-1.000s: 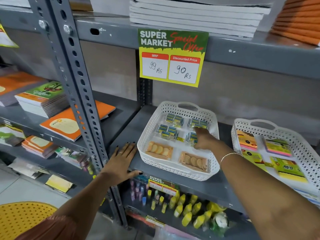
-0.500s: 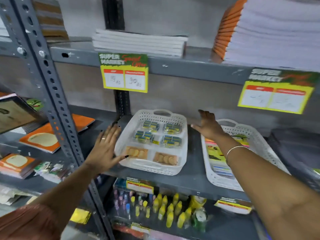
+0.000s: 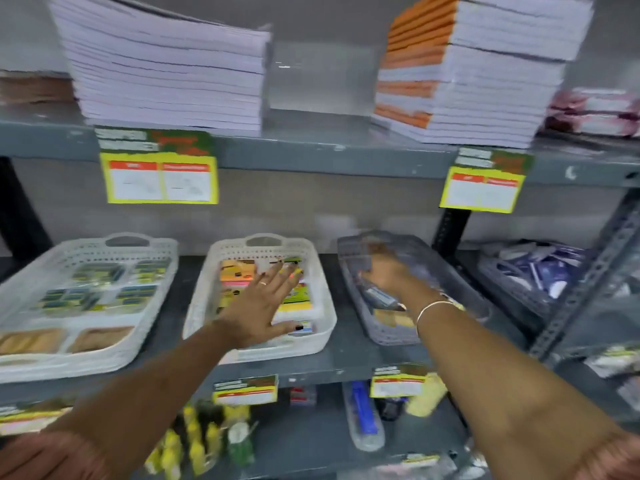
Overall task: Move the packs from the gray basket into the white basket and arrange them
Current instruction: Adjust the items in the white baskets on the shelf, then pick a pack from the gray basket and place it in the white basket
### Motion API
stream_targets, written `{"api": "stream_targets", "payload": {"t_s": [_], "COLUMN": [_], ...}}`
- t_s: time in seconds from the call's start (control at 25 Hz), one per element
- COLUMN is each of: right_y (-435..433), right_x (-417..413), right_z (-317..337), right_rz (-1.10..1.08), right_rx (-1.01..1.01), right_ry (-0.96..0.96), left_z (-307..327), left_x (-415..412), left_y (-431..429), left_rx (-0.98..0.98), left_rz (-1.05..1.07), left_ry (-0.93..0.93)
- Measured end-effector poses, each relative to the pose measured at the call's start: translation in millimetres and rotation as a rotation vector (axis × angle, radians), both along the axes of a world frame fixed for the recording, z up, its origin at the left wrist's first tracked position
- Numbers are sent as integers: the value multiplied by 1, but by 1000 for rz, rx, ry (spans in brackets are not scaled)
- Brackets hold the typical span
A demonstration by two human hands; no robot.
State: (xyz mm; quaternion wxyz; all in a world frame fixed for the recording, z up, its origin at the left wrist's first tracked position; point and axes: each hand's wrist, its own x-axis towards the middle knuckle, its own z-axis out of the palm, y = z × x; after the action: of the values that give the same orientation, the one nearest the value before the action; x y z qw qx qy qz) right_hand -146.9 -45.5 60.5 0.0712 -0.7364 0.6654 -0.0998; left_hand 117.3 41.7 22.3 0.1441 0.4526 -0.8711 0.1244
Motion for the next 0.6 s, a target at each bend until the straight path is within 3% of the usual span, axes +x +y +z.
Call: {"api": "stream_targets", "payload": {"t_s": [0.12, 0.28, 0.6], "right_y": [5, 7, 1], "right_x": [-55, -84, -73], "right_z": [-24, -52, -62], "right_rz": [-10, 36, 234], "right_rx": [137, 261, 214], "right_ry": [53, 84, 369], "left_z": [-21, -35, -43], "left_x": [-54, -83, -89], "left_y": [-9, -16, -20], "left_rx": [158, 199, 294], "left_rz": [-108, -107, -64], "left_ry": [-18, -139, -207]}}
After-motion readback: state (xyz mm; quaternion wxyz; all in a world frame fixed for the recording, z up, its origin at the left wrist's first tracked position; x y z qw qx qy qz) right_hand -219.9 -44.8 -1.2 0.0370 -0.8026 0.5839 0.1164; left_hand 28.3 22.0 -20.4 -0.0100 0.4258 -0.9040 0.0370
